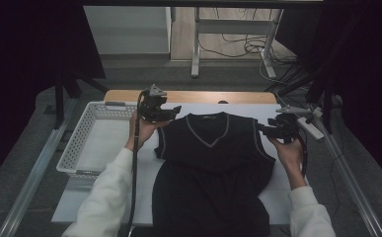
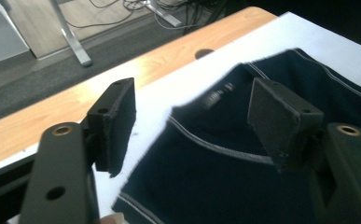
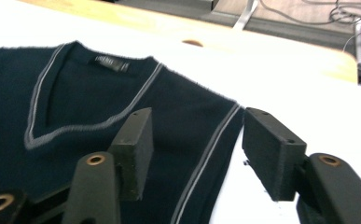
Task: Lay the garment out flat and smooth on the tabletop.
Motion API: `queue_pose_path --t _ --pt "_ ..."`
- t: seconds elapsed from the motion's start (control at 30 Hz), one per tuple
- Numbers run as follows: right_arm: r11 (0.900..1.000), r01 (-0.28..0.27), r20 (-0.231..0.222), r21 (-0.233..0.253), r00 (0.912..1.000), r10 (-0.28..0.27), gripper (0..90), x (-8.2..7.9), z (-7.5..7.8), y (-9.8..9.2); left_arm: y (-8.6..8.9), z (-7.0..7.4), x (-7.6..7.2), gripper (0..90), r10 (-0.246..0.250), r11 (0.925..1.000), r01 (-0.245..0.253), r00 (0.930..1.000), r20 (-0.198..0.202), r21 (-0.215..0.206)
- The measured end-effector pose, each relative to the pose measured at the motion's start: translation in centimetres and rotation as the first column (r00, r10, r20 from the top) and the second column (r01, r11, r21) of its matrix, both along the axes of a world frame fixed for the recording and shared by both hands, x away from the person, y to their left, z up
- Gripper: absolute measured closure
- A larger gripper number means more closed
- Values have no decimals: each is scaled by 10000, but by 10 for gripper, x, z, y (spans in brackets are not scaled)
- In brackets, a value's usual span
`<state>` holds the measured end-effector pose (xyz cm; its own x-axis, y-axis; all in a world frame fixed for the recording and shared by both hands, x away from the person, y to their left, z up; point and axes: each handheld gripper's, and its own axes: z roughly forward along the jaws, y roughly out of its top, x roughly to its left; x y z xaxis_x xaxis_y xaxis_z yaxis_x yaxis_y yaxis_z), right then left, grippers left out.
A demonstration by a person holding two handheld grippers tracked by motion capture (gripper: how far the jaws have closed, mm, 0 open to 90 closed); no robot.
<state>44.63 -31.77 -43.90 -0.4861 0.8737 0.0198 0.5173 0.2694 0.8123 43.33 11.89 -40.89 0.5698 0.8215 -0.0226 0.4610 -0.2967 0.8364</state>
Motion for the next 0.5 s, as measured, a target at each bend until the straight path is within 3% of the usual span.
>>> queue_pose_path --t 0.27,0.5 --pt "9976 -676 -147 142 9976 678 409 -36 -3 7 1 -3 -37 303 -633 9980 633 9980 -61 -82" --pt "9915 -1243 -360 -382 9918 1230 394 -63 -15 18 1 -17 -63 284 -881 9961 878 9957 -295 -119"
